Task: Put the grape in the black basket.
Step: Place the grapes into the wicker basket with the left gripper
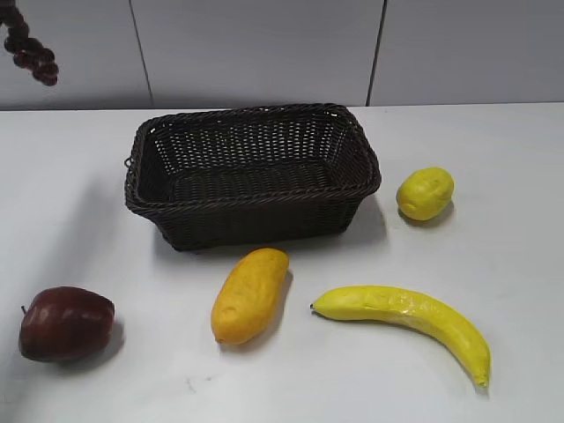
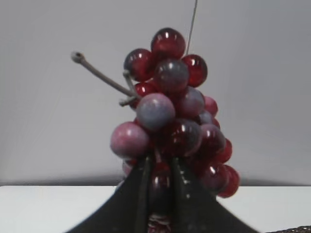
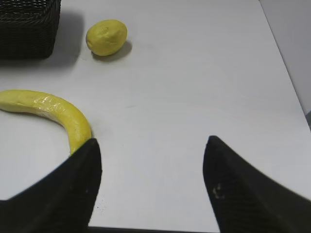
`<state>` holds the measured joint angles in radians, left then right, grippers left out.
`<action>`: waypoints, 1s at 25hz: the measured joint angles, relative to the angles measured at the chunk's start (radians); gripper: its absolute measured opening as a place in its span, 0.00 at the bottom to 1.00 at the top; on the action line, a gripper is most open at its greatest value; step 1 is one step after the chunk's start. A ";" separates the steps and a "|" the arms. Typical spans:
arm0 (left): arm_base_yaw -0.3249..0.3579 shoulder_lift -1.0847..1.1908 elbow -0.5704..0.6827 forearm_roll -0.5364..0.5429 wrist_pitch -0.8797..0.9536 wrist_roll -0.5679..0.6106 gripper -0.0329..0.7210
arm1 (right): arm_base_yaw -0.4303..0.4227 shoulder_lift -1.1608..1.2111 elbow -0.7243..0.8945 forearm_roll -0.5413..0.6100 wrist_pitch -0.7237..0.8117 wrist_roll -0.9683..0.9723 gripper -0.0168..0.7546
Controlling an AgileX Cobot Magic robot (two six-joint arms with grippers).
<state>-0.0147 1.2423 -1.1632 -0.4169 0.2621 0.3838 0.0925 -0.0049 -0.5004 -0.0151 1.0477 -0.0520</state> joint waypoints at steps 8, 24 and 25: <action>-0.150 0.025 -0.112 -0.001 -0.006 0.000 0.13 | 0.000 0.000 0.000 0.000 0.000 0.000 0.67; -0.491 0.280 -0.265 0.030 -0.025 0.000 0.13 | 0.000 0.000 0.000 0.000 0.000 0.000 0.67; -0.506 0.296 -0.265 0.030 -0.021 0.000 0.13 | 0.000 0.000 0.000 0.000 0.000 0.000 0.67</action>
<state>-0.5203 1.5383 -1.4279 -0.3872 0.2412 0.3833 0.0925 -0.0049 -0.5004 -0.0151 1.0477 -0.0520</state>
